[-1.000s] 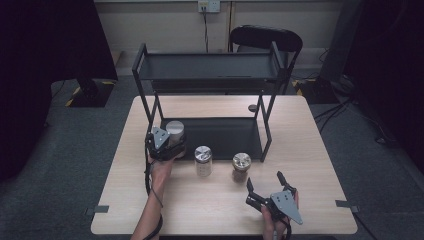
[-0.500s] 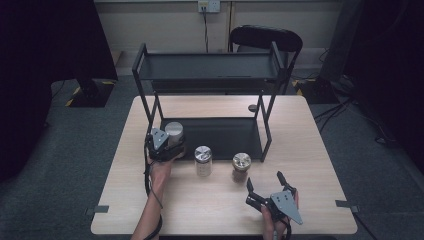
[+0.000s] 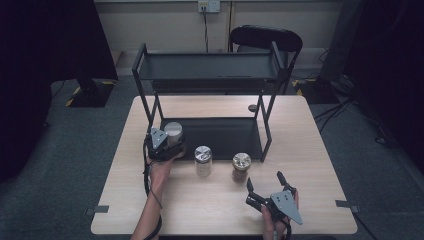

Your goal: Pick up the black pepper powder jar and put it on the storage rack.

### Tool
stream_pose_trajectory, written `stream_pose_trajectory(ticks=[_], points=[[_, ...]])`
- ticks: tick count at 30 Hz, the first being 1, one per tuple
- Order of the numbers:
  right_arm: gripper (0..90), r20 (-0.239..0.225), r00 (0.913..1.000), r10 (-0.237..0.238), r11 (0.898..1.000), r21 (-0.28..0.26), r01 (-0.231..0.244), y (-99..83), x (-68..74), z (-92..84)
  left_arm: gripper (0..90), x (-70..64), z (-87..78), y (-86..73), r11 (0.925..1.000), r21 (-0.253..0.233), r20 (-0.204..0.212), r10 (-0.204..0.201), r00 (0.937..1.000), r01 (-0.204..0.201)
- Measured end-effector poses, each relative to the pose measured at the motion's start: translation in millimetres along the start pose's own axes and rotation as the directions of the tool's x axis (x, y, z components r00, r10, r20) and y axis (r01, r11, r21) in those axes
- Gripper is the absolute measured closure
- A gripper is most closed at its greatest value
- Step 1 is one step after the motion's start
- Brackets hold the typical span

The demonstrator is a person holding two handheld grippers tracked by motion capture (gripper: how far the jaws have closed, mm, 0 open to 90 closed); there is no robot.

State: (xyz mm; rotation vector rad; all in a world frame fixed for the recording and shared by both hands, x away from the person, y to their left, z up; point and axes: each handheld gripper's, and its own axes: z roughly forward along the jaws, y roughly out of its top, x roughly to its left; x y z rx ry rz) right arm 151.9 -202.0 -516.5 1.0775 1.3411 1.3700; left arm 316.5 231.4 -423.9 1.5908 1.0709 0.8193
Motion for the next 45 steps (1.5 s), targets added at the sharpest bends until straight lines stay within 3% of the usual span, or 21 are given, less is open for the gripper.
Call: stream_pose_trajectory(ticks=[5,10,20,25,45], points=[[0.0,0.0,1.0,0.0,1.0,0.0,0.0,0.0,0.0,0.0,31.9,1.3,-1.2,0.2,0.9998,-0.017,0.008,-0.013,0.9999,0.013],[0.0,0.0,1.0,0.0,1.0,0.0,0.0,0.1,0.0,0.0,23.9,1.1,-3.6,7.6,0.9992,-0.033,0.012,-0.02,0.9997,0.021],[0.0,0.0,1.0,0.0,1.0,0.0,0.0,0.0,0.0,0.0,13.6,-4.0,-3.8,12.2,0.9989,-0.046,-0.004,0.0,1.0,0.0],[0.0,0.0,1.0,0.001,1.0,0.001,-0.001,0.1,0.0,0.0,11.3,-2.1,-5.7,13.1,0.9984,-0.053,-0.017,-0.02,0.9997,0.019],[0.0,0.0,1.0,0.0,1.0,0.0,0.0,0.0,0.0,0.0,0.1,-7.8,-11.6,16.9,0.9932,-0.116,-0.022,-0.002,0.9997,0.0]])
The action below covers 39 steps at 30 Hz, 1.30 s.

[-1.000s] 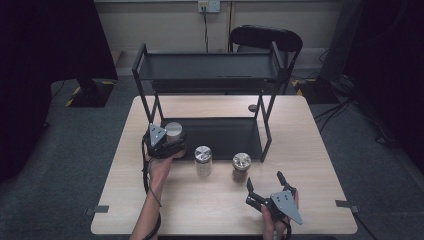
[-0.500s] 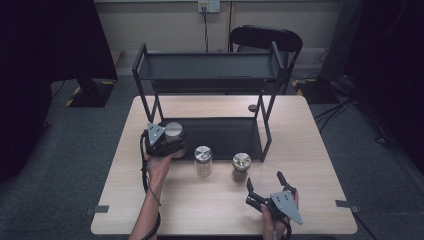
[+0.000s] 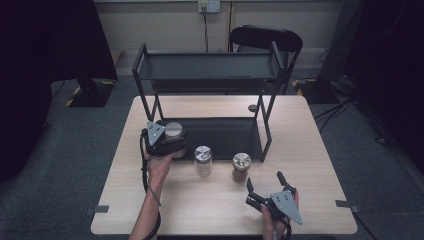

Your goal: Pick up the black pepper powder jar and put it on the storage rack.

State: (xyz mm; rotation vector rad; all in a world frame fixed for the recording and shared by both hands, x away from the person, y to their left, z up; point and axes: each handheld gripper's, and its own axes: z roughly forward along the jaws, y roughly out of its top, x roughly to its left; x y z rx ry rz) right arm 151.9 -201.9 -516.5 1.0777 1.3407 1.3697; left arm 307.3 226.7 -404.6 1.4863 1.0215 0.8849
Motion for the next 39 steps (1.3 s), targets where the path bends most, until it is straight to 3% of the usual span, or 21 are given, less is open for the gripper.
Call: stream_pose_trajectory(ticks=[24,32,39], points=[[0.0,0.001,1.0,0.0,1.0,0.0,0.0,-0.1,0.1,0.0,0.0,-6.8,-22.9,13.8,0.9964,-0.083,-0.017,0.018,0.9997,-0.02],[0.0,0.002,1.0,0.0,1.0,0.0,0.0,0.0,0.3,0.0,0.0,-10.0,-35.9,10.2,0.9927,-0.118,-0.006,0.022,0.9997,-0.023],[0.0,0.002,1.0,0.002,1.0,0.001,-0.002,0.2,0.4,0.1,0.0,-14.4,-44.2,7.0,0.9928,-0.116,0.001,0.033,0.9995,-0.033]])
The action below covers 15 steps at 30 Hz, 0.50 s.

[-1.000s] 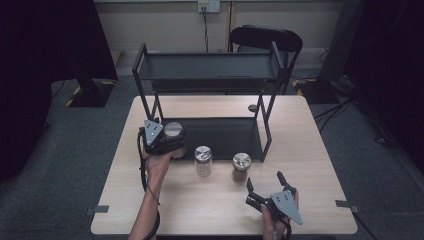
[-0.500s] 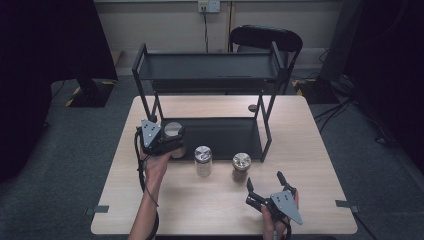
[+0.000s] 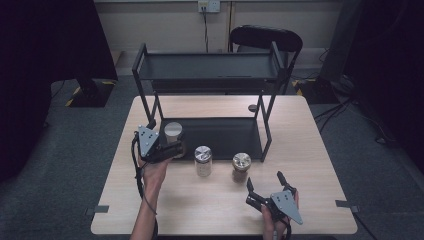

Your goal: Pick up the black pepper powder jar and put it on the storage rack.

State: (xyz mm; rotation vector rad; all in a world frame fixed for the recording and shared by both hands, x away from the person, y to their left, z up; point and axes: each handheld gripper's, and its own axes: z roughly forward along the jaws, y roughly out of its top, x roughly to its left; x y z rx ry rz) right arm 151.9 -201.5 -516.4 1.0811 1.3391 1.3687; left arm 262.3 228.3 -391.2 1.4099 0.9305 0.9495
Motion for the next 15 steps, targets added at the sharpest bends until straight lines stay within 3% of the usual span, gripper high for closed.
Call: stream_pose_trajectory(ticks=[15], points=[[0.0,0.0,1.0,0.0,1.0,0.0,0.0,-0.1,-0.1,0.0,0.0,-11.2,-27.1,-2.6,0.9981,-0.061,-0.016,0.008,0.9998,-0.009]])
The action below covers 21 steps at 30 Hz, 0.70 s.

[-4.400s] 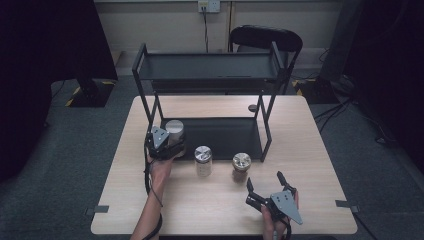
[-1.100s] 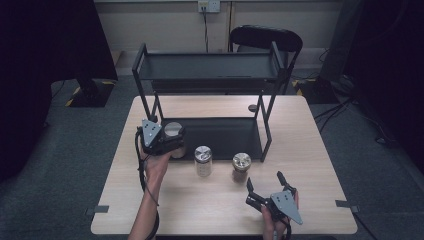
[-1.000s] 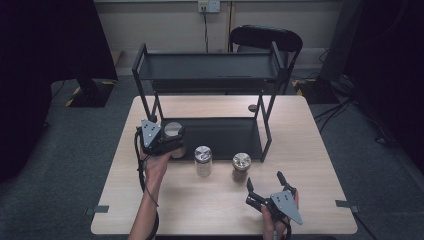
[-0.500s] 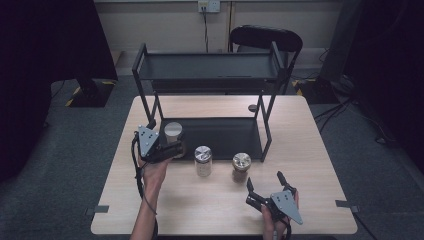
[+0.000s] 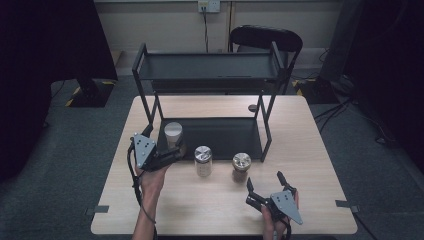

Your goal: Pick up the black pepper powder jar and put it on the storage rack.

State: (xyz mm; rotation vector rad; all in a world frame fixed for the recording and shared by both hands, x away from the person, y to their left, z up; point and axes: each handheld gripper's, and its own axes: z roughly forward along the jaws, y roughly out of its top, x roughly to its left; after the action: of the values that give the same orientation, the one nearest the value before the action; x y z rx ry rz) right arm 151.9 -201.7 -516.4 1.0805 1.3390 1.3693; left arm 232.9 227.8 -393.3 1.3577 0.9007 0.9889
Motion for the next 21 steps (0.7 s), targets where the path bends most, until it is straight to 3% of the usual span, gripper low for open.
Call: stream_pose_trajectory(ticks=[14,21], points=[[0.0,0.001,1.0,-0.002,1.0,-0.001,0.002,-0.1,0.3,-0.1,0.0,-5.8,-24.2,-19.0,0.9987,-0.034,-0.016,-0.038,0.9991,0.038],[0.0,0.0,1.0,-0.002,1.0,-0.001,0.002,-0.1,0.2,-0.1,0.0,-7.5,-39.6,-35.2,0.9983,-0.021,-0.029,-0.056,0.998,0.055]])
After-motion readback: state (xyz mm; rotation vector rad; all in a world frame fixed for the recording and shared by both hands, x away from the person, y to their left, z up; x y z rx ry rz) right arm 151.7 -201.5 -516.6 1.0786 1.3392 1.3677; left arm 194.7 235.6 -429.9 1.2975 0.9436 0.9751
